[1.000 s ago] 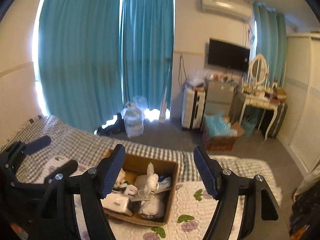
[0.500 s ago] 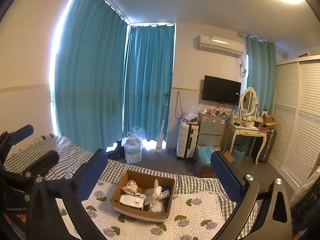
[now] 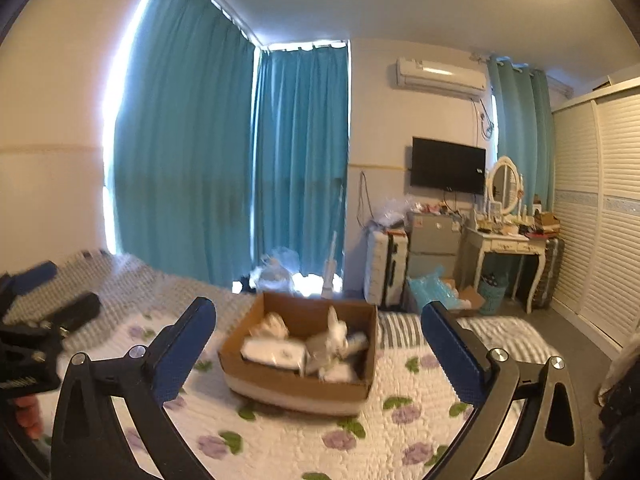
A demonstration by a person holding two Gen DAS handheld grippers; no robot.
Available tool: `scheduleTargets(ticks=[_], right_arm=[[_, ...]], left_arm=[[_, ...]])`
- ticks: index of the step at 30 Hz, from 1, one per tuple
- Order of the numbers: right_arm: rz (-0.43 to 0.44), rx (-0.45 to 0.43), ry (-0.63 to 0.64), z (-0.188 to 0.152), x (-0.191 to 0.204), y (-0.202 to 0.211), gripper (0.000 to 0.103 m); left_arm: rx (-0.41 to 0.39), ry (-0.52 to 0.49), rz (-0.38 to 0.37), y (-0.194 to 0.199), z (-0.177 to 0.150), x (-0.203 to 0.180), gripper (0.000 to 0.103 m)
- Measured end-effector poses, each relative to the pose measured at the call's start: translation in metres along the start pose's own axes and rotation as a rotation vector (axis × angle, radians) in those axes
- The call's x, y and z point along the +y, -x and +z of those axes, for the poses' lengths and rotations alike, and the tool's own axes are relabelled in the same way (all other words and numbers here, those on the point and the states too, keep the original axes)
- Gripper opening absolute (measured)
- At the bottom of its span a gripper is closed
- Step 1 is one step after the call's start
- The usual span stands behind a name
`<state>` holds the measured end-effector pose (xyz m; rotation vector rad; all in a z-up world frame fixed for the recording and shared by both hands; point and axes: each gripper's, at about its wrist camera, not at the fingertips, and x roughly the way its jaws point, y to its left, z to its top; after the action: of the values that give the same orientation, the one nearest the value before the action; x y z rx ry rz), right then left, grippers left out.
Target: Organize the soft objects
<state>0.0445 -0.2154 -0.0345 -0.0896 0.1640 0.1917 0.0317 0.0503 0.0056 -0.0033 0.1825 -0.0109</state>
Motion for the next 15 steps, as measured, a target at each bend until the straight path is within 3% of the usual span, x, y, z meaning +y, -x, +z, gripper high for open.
scheduleTargets(ticks=[4, 6, 15], right_arm=[[0.001, 0.11, -0.041, -0.035, -0.005, -0.031, 0.103], [-0.006, 0.133, -0.049, -0.04, -0.008, -0.038, 0.103], [-0.001, 0.141, -0.036, -0.041, -0.002, -0.035, 0.103]], left_arm=[[0.085, 0.007, 0.005, -0.019, -0.022, 0.005, 0.103], [0.091, -0.013, 0.027, -0.023, -0.028, 0.004, 0.103], [0.097, 0.005, 0.031, -0.02, -0.033, 0.008, 0.103]])
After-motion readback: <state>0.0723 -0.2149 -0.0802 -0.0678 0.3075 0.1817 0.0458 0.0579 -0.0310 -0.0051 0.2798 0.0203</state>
